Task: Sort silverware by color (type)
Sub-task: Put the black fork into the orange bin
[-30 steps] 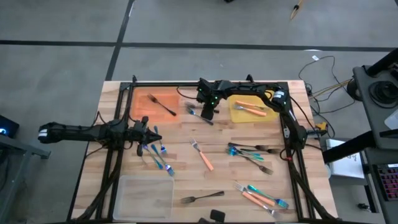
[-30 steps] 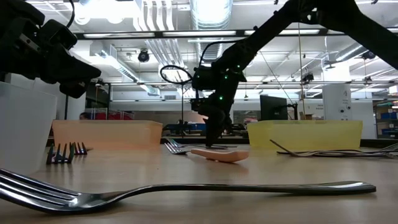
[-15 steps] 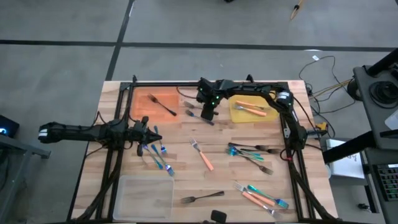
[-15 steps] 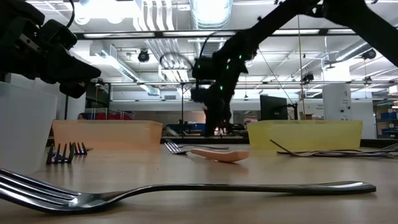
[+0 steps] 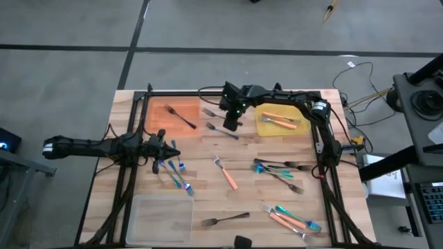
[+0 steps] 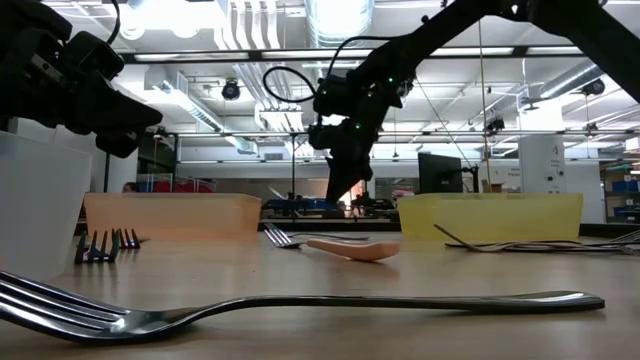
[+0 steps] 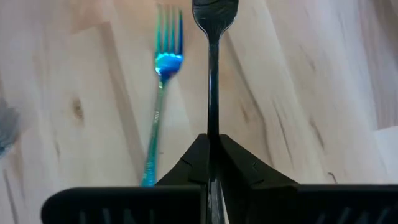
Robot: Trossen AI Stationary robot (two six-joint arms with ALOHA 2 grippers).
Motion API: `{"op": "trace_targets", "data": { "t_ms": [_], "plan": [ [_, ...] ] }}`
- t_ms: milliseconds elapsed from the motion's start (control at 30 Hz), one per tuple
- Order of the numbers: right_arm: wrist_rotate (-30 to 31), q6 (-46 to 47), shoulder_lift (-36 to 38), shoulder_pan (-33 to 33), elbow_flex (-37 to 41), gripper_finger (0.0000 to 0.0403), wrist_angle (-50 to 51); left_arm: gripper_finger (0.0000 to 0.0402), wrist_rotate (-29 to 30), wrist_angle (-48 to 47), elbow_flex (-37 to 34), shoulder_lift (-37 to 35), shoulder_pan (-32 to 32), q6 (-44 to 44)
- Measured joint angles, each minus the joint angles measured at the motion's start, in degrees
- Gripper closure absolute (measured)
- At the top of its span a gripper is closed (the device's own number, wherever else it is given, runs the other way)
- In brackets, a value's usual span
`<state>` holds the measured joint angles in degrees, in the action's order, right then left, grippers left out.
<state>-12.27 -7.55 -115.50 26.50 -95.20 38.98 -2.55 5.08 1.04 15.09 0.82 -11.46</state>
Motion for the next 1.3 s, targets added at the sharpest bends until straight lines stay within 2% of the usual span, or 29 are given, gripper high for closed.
{"op": "trace_targets", "data": {
  "t_ms": [467, 667, 833, 933, 1067, 1200, 1300],
  "plan": [
    [-0.2, -0.2, 0.0, -0.1, 0.0, 0.0394, -2.4, 0.0402, 1.2, 2.3, 0.0, 0.0, 0.0, 2.9],
    [-0.2, -0.5, 0.0, -0.1, 0.0, 0.0394, -3.2, 0.0402, 1.6, 14.8, 0.0, 0.0, 0.0, 0.6],
    [-1.6, 0.1, 0.1, -0.1, 0.0, 0.0394, -5.6, 0.0402, 2.1, 27.5, 0.0, -0.1, 0.0, 7.4],
    [-3.6, 1.8, 0.1, -0.1, 0.0, 0.0394, -10.0, 0.0402, 2.1, 33.2, 0.0, -0.1, 0.0, 10.0],
    [-4.6, 3.5, 0.1, -0.1, 0.0, 0.0394, -16.7, 0.0402, 1.9, 40.4, 0.0, 0.0, 0.0, 7.4],
    [-5.8, 5.4, 0.1, -0.2, 0.0, 0.0394, -24.4, 0.0402, 1.6, 39.4, 0.1, 0.0, 0.0, 3.7],
    [-7.0, 8.1, -0.3, -0.6, 0.0, 0.0394, -34.2, 0.0402, 1.6, 36.3, 0.1, 0.7, 0.0, 3.6]
  ]
}}
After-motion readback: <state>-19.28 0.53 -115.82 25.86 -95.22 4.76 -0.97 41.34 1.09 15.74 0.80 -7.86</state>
